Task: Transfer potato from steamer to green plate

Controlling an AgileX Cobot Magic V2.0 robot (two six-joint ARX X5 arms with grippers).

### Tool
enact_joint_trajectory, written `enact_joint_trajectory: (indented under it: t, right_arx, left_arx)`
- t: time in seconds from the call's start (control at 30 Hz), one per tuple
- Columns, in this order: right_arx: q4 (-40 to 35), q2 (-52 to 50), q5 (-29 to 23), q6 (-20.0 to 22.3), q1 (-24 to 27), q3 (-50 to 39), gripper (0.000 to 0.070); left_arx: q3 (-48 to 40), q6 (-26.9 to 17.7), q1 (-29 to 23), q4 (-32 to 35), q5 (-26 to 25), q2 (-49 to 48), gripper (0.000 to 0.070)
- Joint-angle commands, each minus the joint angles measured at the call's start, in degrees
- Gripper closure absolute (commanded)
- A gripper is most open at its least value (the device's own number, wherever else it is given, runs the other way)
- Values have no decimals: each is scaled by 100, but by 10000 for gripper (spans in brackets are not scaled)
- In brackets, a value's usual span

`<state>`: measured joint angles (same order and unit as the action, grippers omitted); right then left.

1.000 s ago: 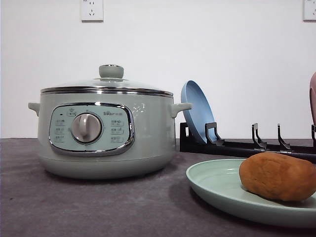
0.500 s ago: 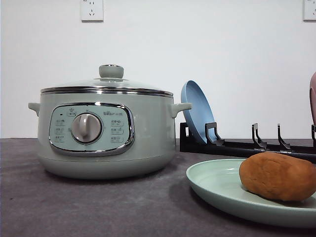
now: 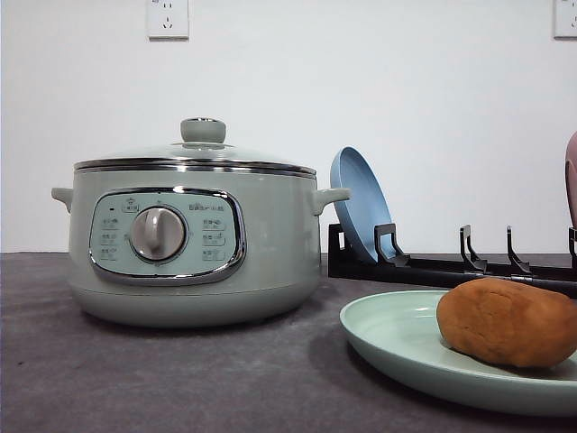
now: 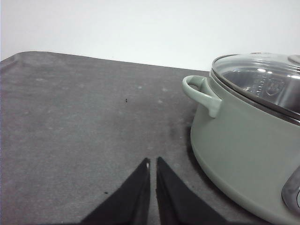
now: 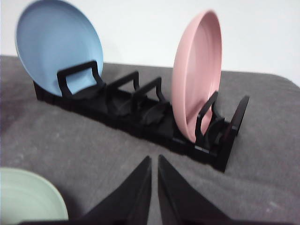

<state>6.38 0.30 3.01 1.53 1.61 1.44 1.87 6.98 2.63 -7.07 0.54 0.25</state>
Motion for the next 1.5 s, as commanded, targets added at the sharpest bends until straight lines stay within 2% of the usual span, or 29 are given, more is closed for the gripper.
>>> enact_joint_trajectory:
  t: [0.0, 0.47, 1.47]
  right_arx:
    - [-21, -9, -9, 63, 9, -76, 687]
    - [360, -9, -11, 63, 9, -79, 687]
    - [318, -9, -7, 63, 9, -79, 687]
  left_arx:
    - [-118, -2, -9, 72, 15, -7, 683]
    - [-118, -2, -9, 72, 15, -7, 683]
    - [-118, -2, -9, 70, 15, -9, 683]
